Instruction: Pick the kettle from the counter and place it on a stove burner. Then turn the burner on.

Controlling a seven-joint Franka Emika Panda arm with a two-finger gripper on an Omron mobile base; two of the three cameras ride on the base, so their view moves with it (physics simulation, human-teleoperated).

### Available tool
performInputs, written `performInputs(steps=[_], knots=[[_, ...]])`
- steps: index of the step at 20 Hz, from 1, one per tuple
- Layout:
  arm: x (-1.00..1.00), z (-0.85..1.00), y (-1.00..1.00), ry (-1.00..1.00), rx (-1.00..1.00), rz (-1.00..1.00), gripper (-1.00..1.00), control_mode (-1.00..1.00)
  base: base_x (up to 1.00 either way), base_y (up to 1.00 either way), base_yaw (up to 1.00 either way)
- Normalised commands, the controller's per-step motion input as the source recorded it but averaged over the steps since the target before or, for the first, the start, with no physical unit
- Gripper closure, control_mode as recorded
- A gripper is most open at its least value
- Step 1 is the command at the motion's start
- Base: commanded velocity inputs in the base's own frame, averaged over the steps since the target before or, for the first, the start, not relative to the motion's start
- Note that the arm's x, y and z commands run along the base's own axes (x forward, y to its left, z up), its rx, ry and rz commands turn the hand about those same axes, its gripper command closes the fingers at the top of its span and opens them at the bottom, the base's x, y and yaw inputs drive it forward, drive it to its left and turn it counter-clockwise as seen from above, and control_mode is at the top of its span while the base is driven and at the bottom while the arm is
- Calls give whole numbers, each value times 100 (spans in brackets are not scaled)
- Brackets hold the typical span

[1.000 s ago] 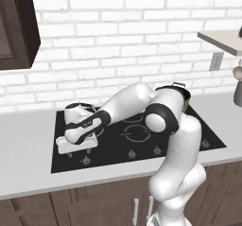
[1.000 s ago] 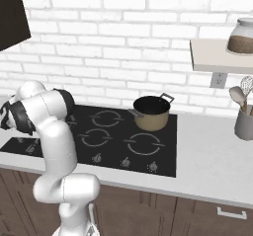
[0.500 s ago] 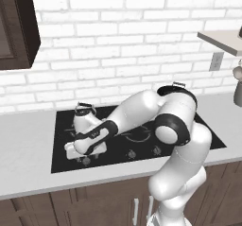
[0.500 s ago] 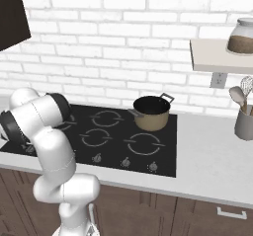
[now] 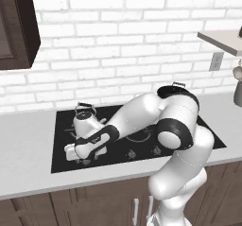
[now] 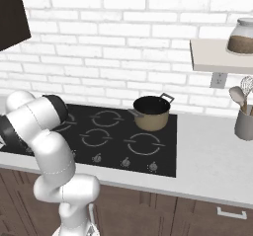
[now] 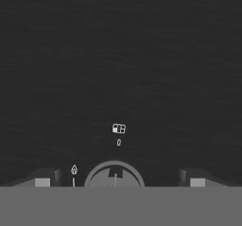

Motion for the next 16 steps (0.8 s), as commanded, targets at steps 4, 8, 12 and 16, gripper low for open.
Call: performInputs(steps=[4, 8, 12, 16], knots=[[0, 0, 0, 0, 0, 0, -100, -100, 0, 0, 0], [0, 0, 1, 0, 0, 0, -100, -100, 0, 0, 0], [0, 0, 0, 0, 0, 0, 100, -100, 0, 0, 0], [0, 0, 0, 0, 0, 0, 100, -100, 0, 0, 0]])
